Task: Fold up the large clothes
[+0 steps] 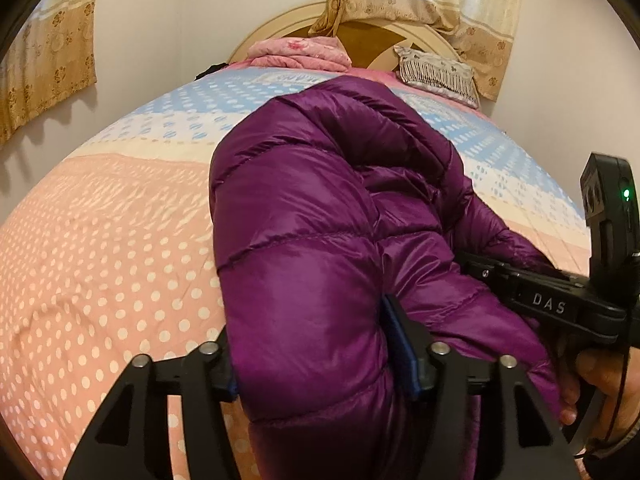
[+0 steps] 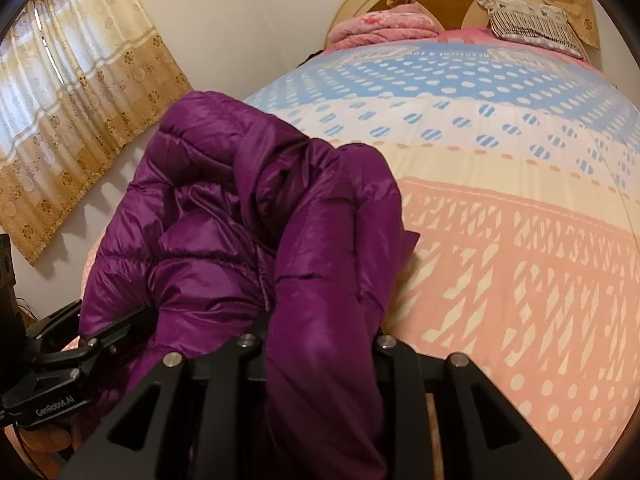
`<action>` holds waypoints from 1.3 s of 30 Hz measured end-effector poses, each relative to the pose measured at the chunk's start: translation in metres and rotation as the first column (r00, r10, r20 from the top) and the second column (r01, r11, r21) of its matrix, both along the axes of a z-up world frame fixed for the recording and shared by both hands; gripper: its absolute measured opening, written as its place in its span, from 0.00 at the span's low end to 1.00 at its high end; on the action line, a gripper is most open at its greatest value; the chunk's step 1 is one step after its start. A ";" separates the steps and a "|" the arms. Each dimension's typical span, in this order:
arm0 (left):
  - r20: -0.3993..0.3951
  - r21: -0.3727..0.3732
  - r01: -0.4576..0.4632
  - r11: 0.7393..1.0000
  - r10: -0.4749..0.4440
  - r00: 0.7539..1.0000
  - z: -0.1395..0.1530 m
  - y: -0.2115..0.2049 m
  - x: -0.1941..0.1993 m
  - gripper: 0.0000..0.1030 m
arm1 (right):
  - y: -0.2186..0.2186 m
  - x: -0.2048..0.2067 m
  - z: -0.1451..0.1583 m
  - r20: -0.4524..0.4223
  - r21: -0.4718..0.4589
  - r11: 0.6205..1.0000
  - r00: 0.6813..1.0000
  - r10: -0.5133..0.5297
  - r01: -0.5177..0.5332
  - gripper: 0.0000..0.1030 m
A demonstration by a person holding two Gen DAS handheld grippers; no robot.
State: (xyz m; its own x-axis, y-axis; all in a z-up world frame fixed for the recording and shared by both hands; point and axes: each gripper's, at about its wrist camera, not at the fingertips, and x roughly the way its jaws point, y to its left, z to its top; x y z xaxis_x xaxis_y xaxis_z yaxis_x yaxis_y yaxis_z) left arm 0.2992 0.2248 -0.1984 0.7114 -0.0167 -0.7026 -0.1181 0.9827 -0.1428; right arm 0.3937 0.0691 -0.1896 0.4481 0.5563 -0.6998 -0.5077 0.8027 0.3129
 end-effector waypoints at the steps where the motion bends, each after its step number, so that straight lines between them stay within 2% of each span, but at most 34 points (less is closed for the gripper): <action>1: -0.004 0.010 -0.006 1.000 0.006 1.000 -0.002 0.000 0.000 0.66 | 0.000 0.000 -0.001 -0.001 -0.004 1.000 1.000 0.000 0.000 0.29; 6: -0.004 0.001 -0.019 1.000 0.019 1.000 -0.008 0.003 0.001 0.71 | 0.000 0.001 -0.007 -0.010 -0.011 1.000 1.000 -0.009 0.009 0.34; 10: 0.000 0.001 -0.025 1.000 0.025 1.000 -0.011 0.002 0.000 0.75 | 0.000 0.003 -0.010 -0.023 -0.021 1.000 1.000 -0.020 0.019 0.42; 15: -0.001 -0.014 -0.040 0.999 0.040 0.999 -0.014 0.003 -0.002 0.78 | 0.002 0.003 -0.009 -0.018 -0.037 0.999 0.999 -0.027 0.026 0.44; 18: 0.002 0.017 -0.054 0.998 0.054 0.999 -0.010 0.001 -0.007 0.78 | 0.003 0.003 -0.004 -0.003 -0.064 0.997 0.999 -0.040 0.039 0.50; 20: 0.024 0.059 -0.092 0.994 0.091 0.996 0.003 0.000 -0.016 0.78 | 0.000 -0.002 0.006 0.025 -0.095 0.993 0.998 -0.064 0.066 0.59; 23: 0.127 0.086 -0.121 0.989 0.110 0.986 0.036 -0.001 -0.045 0.78 | -0.014 -0.023 0.036 0.085 -0.070 0.992 0.991 -0.102 0.108 0.70; 27: 0.242 0.104 -0.135 0.985 0.106 0.964 0.087 -0.002 -0.089 0.78 | -0.026 -0.069 0.085 0.199 -0.052 0.991 0.974 -0.111 0.124 0.75; 31: 0.326 0.111 -0.138 0.984 0.095 0.941 0.126 -0.002 -0.129 0.78 | -0.033 -0.123 0.128 0.321 -0.008 0.994 0.941 -0.105 0.113 0.83; 35: 0.379 0.107 -0.146 0.984 0.095 0.921 0.147 -0.003 -0.154 0.78 | -0.026 -0.155 0.155 0.401 0.010 0.996 0.912 -0.087 0.091 0.85; 39: 0.407 0.120 -0.152 0.981 0.091 0.909 0.162 -0.012 -0.161 0.78 | -0.028 -0.164 0.166 0.434 0.030 0.996 0.896 -0.092 0.088 0.86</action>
